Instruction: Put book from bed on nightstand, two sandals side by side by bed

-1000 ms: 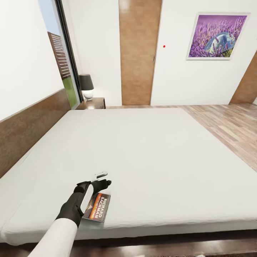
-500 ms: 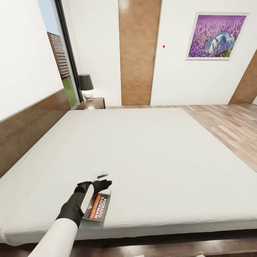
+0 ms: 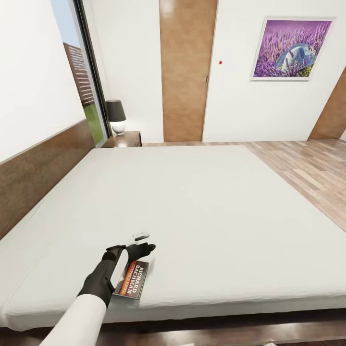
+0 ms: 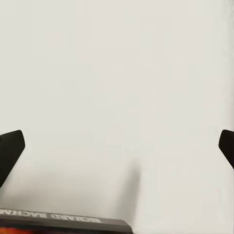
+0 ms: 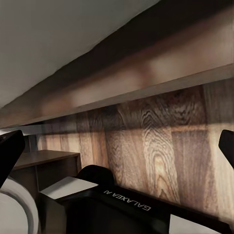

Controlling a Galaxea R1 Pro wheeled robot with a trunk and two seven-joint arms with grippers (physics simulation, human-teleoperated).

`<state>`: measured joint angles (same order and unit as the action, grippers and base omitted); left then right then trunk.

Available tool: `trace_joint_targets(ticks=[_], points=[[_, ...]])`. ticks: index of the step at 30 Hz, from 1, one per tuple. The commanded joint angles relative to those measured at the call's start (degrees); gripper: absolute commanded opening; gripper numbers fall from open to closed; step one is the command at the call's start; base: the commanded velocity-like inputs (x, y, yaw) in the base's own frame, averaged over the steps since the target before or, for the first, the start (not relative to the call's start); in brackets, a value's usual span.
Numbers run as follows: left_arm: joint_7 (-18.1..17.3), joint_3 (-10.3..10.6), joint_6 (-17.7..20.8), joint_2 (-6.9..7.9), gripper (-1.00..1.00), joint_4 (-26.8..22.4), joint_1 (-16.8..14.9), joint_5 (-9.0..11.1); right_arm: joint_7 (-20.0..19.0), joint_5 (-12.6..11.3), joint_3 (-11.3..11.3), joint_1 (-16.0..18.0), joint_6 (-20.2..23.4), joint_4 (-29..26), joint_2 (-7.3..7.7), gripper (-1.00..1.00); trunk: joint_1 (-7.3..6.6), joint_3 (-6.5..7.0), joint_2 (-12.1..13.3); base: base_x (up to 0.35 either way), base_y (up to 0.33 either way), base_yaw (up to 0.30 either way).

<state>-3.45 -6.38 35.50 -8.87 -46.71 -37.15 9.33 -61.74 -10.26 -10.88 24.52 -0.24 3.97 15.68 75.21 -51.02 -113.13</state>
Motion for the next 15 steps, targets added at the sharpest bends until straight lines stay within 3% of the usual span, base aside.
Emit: trace_joint_targets(ticks=[1,6,10,15], points=[[-0.3,-0.3,0.4,-0.08,1.0,-0.1,0.0,0.1,-0.2,-0.3,0.0,0.1,0.0,0.2,0.03,1.0,-0.01,-0.05,0.0,0.0,0.0,0.0],[-0.3,-0.3,0.4,-0.41,1.0,0.0,0.0,0.1,-0.2,-0.3,0.0,0.1,0.0,0.2,0.02,1.0,-0.01,-0.05,0.0,0.0,0.0,0.0],[-0.3,-0.3,0.3,-0.52,1.0,0.0,0.0,2.0,-0.2,-0.3,0.0,0.1,0.0,0.2,0.02,1.0,-0.01,-0.05,0.0,0.0,0.0,0.0],[-0.2,-0.2,0.3,-0.54,1.0,0.0,0.0,2.8,-0.2,-0.3,0.0,0.1,0.0,0.2,0.01,1.0,-0.01,-0.05,0.0,-0.059,0.0,0.0]])
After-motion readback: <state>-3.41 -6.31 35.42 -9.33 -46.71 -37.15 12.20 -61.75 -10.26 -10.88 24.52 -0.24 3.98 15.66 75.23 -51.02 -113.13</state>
